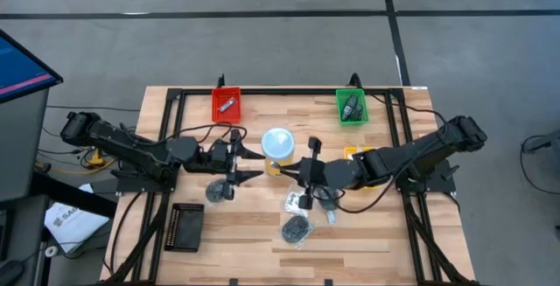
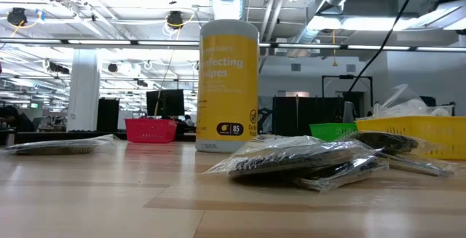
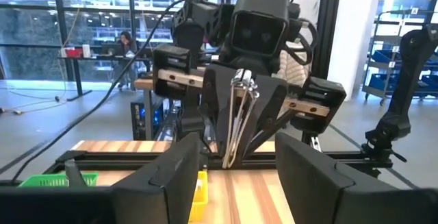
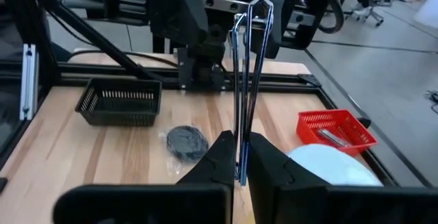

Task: Pick & Place Travel size toiletries
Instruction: Put the silver nail cutter into the red bin

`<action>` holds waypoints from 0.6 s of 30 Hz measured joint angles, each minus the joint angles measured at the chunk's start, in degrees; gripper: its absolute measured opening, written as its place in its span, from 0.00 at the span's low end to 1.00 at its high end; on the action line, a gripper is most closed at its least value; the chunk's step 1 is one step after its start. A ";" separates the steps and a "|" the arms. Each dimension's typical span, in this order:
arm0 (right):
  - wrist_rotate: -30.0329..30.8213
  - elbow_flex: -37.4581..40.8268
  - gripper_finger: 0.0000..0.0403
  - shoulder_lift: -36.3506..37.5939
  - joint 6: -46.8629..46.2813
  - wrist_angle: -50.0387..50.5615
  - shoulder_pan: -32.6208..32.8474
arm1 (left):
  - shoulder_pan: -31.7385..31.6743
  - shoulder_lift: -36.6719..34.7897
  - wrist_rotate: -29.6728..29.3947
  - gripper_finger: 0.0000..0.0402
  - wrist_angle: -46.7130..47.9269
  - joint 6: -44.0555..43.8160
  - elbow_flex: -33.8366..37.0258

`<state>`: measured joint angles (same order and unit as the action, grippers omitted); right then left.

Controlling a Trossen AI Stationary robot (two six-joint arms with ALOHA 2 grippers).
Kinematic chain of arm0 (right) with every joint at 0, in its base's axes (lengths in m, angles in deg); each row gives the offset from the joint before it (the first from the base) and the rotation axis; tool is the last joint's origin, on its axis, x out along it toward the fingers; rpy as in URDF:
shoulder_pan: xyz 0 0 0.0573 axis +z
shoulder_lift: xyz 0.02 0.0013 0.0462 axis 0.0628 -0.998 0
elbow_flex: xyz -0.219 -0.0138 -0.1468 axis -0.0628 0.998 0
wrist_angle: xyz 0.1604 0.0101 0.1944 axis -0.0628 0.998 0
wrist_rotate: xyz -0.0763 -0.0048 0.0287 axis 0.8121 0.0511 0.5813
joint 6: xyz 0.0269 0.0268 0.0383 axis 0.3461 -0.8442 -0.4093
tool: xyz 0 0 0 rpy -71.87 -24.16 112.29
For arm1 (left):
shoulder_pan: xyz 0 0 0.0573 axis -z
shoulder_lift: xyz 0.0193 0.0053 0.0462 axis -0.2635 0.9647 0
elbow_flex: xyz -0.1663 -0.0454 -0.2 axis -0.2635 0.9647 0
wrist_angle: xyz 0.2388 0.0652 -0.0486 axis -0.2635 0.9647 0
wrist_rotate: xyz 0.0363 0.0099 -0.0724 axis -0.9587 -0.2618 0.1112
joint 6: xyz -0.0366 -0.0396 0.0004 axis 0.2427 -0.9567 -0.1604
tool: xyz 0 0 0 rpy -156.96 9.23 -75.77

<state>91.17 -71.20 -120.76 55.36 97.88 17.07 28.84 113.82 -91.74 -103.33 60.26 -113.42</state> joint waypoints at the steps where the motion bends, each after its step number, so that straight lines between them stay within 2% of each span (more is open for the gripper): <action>1: -0.11 0.00 0.02 0.00 0.01 -0.31 -0.24 | -0.09 0.00 0.00 0.45 -0.32 0.00 0.00; 9: -1.57 -0.02 0.02 0.00 2.18 -2.79 -0.64 | -0.11 0.15 0.00 0.45 -2.75 0.78 0.00; 18: -1.66 -0.02 0.02 0.00 2.43 -3.55 -0.62 | -0.13 6.72 0.02 0.45 -12.34 1.92 -0.02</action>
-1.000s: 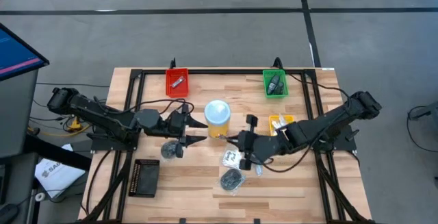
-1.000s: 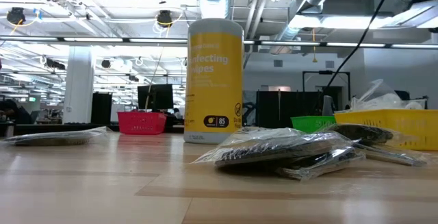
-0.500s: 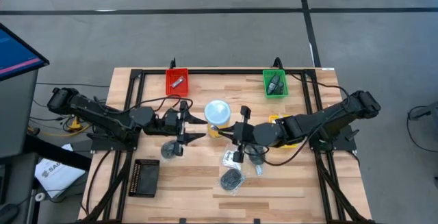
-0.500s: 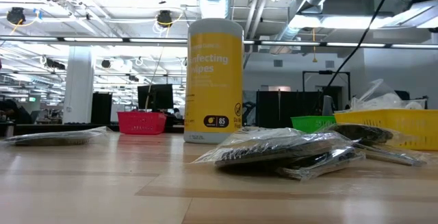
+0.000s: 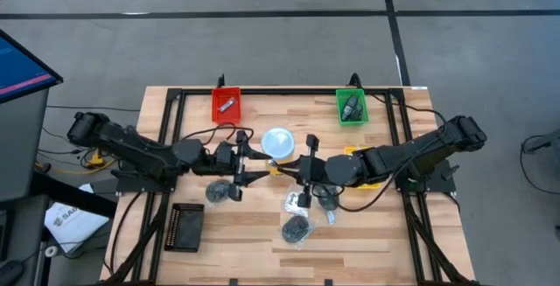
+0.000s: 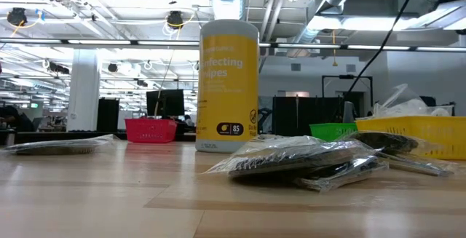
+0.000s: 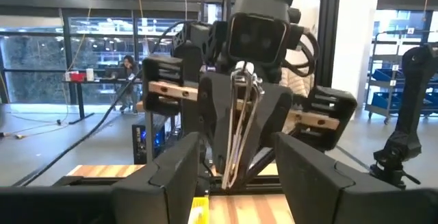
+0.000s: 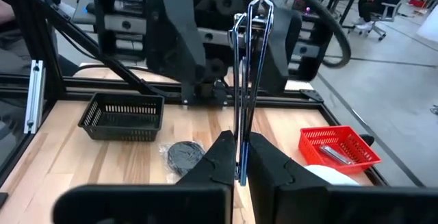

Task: Pick & Place Travel size toiletries
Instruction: Put the silver nail cutter into the red bin

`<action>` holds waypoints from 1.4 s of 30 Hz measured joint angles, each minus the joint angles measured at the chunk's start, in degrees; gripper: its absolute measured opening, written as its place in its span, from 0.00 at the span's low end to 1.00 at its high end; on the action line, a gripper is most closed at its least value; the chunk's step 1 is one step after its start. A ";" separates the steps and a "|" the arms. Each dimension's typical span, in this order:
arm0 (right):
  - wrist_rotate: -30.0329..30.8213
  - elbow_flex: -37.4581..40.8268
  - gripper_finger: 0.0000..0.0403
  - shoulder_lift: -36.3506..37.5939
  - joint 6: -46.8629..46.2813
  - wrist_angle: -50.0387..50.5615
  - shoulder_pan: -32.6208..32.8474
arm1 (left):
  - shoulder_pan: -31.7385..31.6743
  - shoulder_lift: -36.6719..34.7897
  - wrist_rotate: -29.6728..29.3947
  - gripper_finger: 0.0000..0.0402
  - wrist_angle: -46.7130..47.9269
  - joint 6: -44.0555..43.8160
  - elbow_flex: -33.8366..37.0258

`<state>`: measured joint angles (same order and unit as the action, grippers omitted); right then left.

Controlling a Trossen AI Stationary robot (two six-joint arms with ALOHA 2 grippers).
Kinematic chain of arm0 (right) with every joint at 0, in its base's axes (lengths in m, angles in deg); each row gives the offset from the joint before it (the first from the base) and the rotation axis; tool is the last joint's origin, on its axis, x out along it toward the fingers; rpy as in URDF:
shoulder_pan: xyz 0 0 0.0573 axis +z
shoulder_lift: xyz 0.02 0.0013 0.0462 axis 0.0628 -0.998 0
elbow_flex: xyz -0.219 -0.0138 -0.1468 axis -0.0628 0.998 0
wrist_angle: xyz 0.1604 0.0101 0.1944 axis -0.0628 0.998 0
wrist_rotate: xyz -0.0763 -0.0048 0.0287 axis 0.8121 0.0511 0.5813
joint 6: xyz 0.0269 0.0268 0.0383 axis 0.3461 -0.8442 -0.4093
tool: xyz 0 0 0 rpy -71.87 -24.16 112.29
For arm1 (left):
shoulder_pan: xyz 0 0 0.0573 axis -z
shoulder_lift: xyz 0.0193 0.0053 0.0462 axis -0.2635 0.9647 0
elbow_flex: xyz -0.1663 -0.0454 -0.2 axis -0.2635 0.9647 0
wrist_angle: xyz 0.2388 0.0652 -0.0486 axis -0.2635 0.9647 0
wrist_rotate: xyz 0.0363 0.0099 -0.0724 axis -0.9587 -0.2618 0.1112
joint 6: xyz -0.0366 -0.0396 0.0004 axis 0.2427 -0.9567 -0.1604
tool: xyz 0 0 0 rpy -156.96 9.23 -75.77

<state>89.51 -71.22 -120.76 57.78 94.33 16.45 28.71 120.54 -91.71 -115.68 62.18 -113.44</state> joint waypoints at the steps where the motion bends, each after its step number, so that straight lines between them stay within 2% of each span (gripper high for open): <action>1: 0.00 0.00 0.02 0.00 0.00 0.00 0.02 | 0.00 0.32 0.01 0.45 -0.80 0.51 0.00; 15: -0.02 0.00 0.02 0.00 -0.04 0.07 -0.31 | -0.02 6.69 1.81 0.45 -11.74 2.41 0.00; 23: -1.65 0.24 0.02 -0.61 -0.07 0.20 -0.98 | 0.00 7.51 2.45 0.44 -13.12 2.59 0.00; 29: -3.30 0.35 0.02 -1.80 -0.04 -0.94 -1.75 | -0.04 7.51 4.93 0.34 -13.38 2.61 0.00; 36: -3.46 0.24 0.02 -2.29 -0.13 -1.48 -1.75 | -0.08 7.49 4.74 0.09 -13.08 3.18 -0.02; 42: -3.45 0.24 0.03 -2.29 0.14 -1.44 -1.75 | -0.07 7.47 4.83 0.08 -12.55 3.85 -0.02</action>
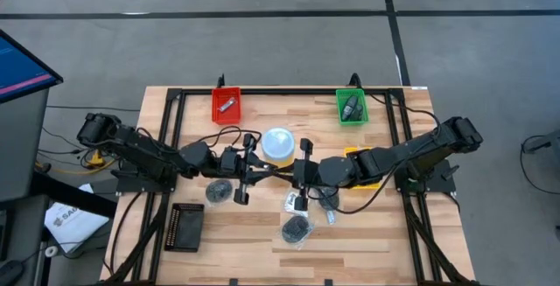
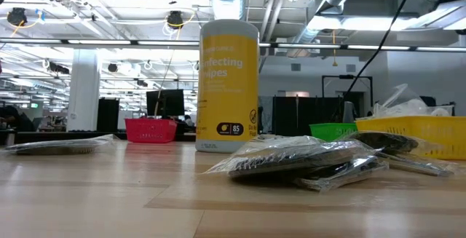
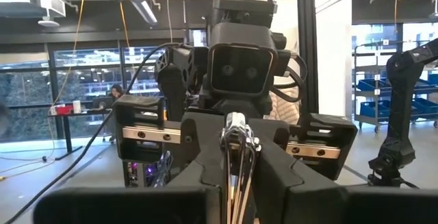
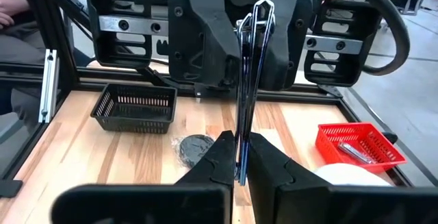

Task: Pick & Place Travel size toiletries
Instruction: Put the silver nail cutter into the red bin

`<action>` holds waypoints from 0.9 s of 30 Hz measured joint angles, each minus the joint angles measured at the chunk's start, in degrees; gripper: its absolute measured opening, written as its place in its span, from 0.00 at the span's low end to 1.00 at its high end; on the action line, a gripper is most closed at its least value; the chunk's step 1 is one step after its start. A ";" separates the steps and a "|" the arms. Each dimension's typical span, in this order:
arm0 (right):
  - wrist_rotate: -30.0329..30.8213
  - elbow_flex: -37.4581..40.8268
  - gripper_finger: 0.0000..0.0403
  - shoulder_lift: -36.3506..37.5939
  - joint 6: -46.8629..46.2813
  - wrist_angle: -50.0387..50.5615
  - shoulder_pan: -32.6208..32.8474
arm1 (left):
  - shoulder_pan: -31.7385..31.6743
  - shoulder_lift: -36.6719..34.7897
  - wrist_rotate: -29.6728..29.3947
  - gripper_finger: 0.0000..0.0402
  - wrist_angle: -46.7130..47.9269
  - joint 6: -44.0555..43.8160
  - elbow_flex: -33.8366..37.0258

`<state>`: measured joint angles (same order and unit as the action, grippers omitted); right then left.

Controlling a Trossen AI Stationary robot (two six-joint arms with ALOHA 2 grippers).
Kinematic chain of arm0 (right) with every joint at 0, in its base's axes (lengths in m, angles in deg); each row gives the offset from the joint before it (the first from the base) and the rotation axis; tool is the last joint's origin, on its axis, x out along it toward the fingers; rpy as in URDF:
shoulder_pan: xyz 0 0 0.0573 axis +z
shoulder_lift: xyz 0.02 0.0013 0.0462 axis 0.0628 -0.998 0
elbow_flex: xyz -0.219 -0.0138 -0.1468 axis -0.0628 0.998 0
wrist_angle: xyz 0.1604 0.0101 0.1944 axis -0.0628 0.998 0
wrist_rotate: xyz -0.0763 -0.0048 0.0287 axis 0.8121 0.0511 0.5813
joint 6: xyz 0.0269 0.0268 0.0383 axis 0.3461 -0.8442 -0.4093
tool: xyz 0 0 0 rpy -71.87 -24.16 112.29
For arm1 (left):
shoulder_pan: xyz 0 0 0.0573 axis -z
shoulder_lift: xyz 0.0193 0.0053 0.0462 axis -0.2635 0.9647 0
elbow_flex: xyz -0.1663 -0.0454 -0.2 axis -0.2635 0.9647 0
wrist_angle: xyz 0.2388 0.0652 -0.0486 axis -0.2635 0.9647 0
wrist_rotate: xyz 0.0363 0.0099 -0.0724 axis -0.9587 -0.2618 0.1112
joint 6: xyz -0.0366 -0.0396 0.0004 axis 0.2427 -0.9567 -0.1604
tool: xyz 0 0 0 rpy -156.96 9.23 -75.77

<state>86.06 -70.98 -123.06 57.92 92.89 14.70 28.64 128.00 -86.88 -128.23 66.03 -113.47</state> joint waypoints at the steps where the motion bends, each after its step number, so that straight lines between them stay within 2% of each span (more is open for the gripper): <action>1: 0.03 0.00 0.03 0.00 0.07 0.02 0.00 | 0.00 0.00 0.00 0.08 0.02 -0.02 0.00; 9: 0.47 0.00 0.16 0.00 1.92 0.21 0.19 | 0.00 -0.86 -0.51 0.08 1.51 -0.50 0.00; 14: 1.14 0.00 0.21 0.04 1.91 2.15 0.81 | 0.00 -5.41 -1.62 0.08 7.12 -0.48 0.00; 17: 1.12 0.00 0.23 0.04 0.86 3.67 1.18 | 0.00 -8.53 -4.18 0.08 12.88 -0.47 0.00; 27: 0.79 0.00 0.23 0.07 -6.16 10.56 2.26 | -2.77 -17.02 -22.45 0.08 33.48 -5.29 0.00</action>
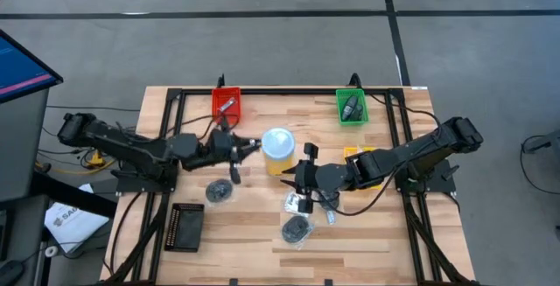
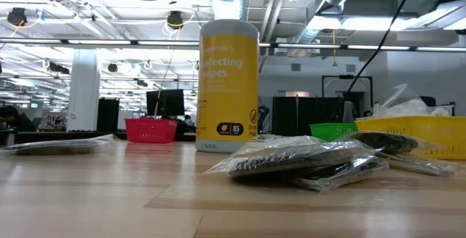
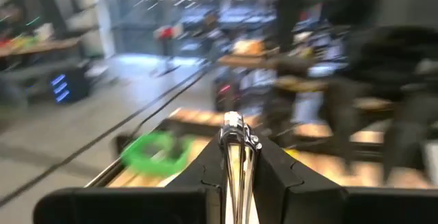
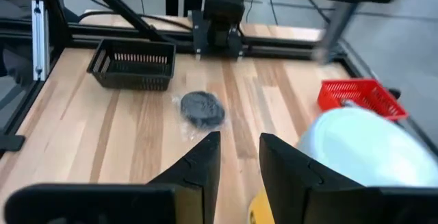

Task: Pick & Place Travel size toiletries
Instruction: Put the silver nail cutter into the red bin

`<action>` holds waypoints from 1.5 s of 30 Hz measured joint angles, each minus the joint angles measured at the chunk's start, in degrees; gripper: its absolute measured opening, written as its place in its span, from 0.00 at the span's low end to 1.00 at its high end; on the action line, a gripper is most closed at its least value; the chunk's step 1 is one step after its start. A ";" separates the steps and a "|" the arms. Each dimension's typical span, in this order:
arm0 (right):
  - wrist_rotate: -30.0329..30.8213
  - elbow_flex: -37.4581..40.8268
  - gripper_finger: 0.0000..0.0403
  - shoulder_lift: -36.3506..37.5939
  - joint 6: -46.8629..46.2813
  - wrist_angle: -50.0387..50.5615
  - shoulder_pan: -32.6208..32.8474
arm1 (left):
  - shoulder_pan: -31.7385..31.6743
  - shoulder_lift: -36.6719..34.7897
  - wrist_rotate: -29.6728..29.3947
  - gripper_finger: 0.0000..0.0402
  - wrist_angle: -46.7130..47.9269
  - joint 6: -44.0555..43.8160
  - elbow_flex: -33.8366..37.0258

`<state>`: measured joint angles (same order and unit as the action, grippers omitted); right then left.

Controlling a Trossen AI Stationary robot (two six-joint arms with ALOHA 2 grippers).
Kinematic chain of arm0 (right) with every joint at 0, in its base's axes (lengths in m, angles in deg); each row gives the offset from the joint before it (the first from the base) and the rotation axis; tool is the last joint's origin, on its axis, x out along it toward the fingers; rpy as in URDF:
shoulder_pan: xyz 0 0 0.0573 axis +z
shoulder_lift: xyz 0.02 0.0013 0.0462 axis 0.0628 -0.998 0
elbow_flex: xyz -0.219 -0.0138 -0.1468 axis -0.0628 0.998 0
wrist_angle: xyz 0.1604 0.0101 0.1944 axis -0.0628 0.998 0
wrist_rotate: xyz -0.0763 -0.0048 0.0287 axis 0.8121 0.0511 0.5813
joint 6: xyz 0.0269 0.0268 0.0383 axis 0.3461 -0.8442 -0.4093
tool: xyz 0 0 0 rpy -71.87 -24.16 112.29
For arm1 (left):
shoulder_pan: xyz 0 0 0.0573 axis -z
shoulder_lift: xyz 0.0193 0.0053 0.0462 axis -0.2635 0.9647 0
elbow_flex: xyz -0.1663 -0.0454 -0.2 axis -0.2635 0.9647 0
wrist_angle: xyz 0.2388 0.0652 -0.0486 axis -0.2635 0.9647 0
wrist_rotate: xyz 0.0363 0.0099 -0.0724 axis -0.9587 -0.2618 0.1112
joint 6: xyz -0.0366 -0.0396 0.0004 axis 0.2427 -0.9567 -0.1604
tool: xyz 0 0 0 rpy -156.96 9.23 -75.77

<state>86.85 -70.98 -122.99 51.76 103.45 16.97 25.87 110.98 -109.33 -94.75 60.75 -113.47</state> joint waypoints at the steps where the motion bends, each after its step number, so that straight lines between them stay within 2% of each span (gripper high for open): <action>1: -0.02 0.00 0.23 0.00 -0.44 0.45 0.30 | -0.92 -0.47 -1.46 0.08 2.15 -0.83 0.00; 4: -0.15 0.00 0.23 0.00 -1.31 1.45 1.42 | -4.75 -1.52 -4.15 0.08 8.01 -4.27 0.00; 10: -0.20 0.00 0.23 -0.09 -3.14 1.79 4.08 | -15.93 -2.26 -4.50 0.08 19.16 -12.39 0.02; 20: -0.20 0.09 0.23 -5.91 -5.65 1.73 8.01 | -34.20 -1.34 7.76 0.08 26.42 -17.27 0.02; 24: -0.17 0.00 0.23 -9.29 -6.54 1.58 8.44 | -39.71 -1.18 9.75 0.08 28.70 -18.53 0.04; 29: -0.15 0.04 0.23 -11.55 -10.28 1.70 8.60 | -44.76 1.56 12.58 0.08 29.69 -19.59 0.04; 35: -0.15 0.04 0.23 -11.35 -10.66 1.74 8.73 | -49.02 7.05 15.59 0.08 29.69 -20.53 0.02; 45: -0.04 0.00 0.23 -11.04 -10.66 1.72 8.97 | -51.94 15.85 16.59 0.08 29.59 -21.77 0.02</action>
<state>86.80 -70.98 -134.03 41.10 105.17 25.94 -26.07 126.83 -92.74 -65.17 38.97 -113.44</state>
